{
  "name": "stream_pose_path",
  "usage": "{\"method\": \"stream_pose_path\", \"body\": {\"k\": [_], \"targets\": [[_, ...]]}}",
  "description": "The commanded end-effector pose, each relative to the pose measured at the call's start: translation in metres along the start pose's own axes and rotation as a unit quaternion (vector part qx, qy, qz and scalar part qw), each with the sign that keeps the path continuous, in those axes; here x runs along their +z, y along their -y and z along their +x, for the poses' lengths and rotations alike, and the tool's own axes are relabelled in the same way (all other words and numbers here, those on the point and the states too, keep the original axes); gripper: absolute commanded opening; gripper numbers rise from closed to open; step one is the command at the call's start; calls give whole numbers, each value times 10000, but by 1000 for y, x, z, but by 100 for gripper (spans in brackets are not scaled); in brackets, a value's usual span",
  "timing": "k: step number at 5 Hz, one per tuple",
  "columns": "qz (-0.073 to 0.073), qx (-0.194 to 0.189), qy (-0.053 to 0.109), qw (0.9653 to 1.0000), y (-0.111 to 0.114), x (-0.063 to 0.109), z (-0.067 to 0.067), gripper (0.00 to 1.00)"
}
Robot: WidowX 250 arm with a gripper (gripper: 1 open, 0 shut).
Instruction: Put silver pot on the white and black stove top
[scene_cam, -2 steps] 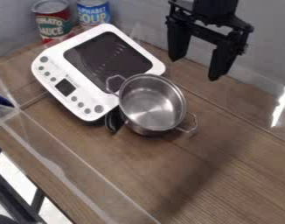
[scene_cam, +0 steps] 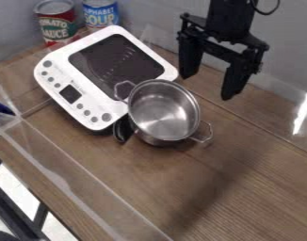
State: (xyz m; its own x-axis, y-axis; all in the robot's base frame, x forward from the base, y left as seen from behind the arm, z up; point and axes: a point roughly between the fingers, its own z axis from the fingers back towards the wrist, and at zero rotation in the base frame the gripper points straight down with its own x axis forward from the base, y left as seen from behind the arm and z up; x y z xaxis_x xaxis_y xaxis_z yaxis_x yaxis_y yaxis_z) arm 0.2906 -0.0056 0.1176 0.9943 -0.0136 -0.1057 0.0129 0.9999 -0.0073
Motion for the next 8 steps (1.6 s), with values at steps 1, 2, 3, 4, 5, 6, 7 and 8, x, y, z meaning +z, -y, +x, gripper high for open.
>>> {"method": "stream_pose_path", "body": {"k": [1,2,3,4,5,6,7,8], "targets": [[-3,131,184,9997,-8,11,3,100],[10,167,254,9995,-9,18,4,100],[32,187,326,9993,-9,26,5,100],[48,184,350,9992,-8,30,5,100],[59,175,377,9991,-6,31,6,100],[48,155,403,9991,-5,32,6,100],[27,130,415,9991,-3,31,7,100],[6,106,424,9990,-2,30,7,100]]}}
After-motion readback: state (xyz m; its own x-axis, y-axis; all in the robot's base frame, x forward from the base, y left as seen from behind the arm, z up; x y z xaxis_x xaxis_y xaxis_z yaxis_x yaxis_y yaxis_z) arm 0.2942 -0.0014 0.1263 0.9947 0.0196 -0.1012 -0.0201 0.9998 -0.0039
